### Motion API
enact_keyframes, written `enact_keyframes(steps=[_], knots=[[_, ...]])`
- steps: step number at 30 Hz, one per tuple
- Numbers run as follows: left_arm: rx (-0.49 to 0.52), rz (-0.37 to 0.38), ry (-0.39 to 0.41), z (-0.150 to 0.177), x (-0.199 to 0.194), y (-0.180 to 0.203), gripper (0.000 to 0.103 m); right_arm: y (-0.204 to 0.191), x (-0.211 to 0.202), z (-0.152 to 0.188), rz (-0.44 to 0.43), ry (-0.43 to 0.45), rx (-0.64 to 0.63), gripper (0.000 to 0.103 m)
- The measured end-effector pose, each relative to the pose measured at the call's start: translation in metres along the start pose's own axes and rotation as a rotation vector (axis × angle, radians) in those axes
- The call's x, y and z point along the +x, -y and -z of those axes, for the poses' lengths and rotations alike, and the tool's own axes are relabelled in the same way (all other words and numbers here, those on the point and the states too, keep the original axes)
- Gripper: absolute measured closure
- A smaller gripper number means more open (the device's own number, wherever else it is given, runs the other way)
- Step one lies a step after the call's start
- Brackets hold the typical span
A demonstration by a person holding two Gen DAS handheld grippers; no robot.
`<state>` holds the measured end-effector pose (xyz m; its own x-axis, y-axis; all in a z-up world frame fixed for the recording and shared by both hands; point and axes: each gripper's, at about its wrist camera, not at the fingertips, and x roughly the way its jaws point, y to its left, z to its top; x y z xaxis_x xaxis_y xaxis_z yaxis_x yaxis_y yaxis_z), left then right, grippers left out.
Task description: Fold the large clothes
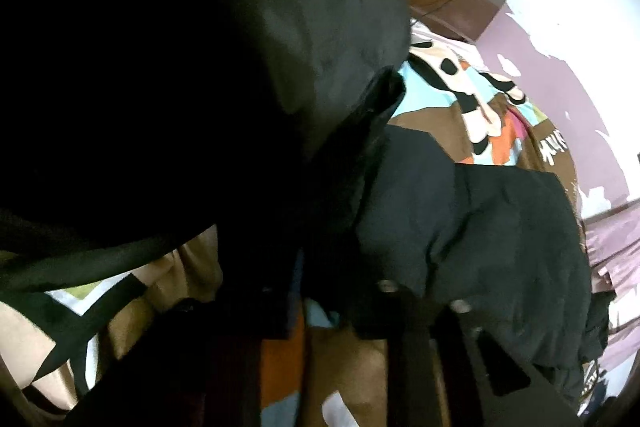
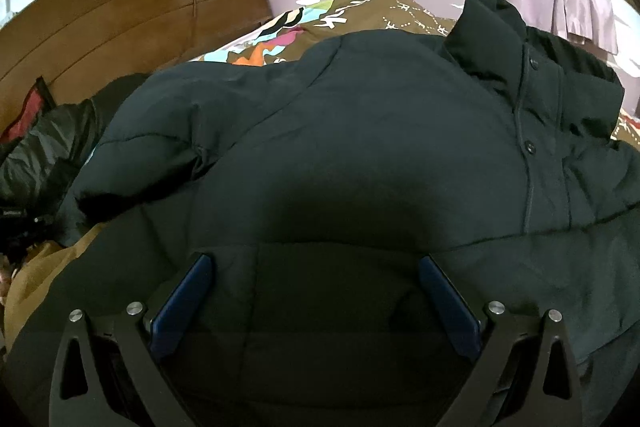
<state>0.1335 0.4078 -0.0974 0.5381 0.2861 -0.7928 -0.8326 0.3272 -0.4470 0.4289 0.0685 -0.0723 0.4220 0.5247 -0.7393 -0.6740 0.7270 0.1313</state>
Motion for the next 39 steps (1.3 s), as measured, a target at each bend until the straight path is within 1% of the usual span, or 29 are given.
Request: enact_keyframes(steps=[2,3,7,10,13,14,16,18,20,24,25,26,27,28,30,31,32,36,38,39], knots=[[0.014,0.041,0.018,0.000,-0.012,0.002,0.099,0.000,-0.001,0.001,-0.001,0.007,0.002,0.000],[0.038,0.074,0.045,0.000,-0.022,0.005,0.101,0.001,-0.002,0.001,-0.001,0.008,0.002,0.000],[0.184,0.146,0.144,0.004,-0.053,0.024,0.103,0.002,-0.003,0.002,-0.007,0.015,0.008,0.000],[0.317,0.219,0.221,0.012,-0.076,0.057,0.103,0.002,-0.004,0.003,-0.012,0.020,0.013,0.000],[0.436,0.301,0.275,0.022,-0.096,0.093,0.103,0.003,-0.005,0.004,-0.016,0.027,0.018,0.000],[0.470,0.319,0.291,0.026,-0.097,0.107,0.103,0.003,-0.006,0.004,-0.017,0.028,0.019,0.000],[0.513,0.329,0.304,0.032,-0.105,0.120,0.103,0.003,-0.006,0.005,-0.017,0.031,0.019,0.000],[0.490,0.330,0.283,0.035,-0.100,0.122,0.103,0.003,-0.006,0.005,-0.018,0.032,0.020,0.000],[0.435,0.288,0.265,0.032,-0.085,0.115,0.103,0.003,-0.006,0.005,-0.019,0.032,0.021,0.000],[0.239,0.175,0.147,0.020,-0.058,0.064,0.103,0.003,-0.006,0.006,-0.021,0.033,0.023,0.000],[0.174,0.152,0.110,0.016,-0.049,0.050,0.100,0.004,-0.006,0.006,-0.022,0.033,0.023,0.000],[0.122,0.137,0.079,0.014,-0.042,0.037,0.096,0.004,-0.006,0.006,-0.022,0.034,0.023,0.000],[0.074,0.126,0.051,0.012,-0.035,0.026,0.079,0.004,-0.006,0.006,-0.022,0.033,0.023,0.000],[0.026,0.116,0.030,0.012,-0.030,0.014,0.057,0.004,-0.006,0.006,-0.021,0.034,0.023,0.000],[-0.054,0.121,0.035,0.011,-0.025,-0.003,0.041,0.004,-0.006,0.006,-0.021,0.033,0.022,0.000],[-0.072,0.118,0.032,0.010,-0.021,-0.008,0.039,0.004,-0.006,0.006,-0.020,0.032,0.022,0.000],[-0.068,0.102,0.028,0.006,-0.016,-0.008,0.039,0.004,-0.006,0.006,-0.021,0.033,0.022,0.000],[0.011,0.039,0.040,-0.007,0.004,-0.001,0.039,0.004,-0.009,0.006,-0.020,0.046,0.022,0.000],[0.043,0.046,0.055,-0.011,0.010,0.005,0.041,0.006,-0.015,0.005,-0.018,0.064,0.028,0.000],[0.076,0.053,0.065,-0.011,0.011,0.010,0.059,0.007,-0.020,0.003,-0.011,0.079,0.037,0.000]])
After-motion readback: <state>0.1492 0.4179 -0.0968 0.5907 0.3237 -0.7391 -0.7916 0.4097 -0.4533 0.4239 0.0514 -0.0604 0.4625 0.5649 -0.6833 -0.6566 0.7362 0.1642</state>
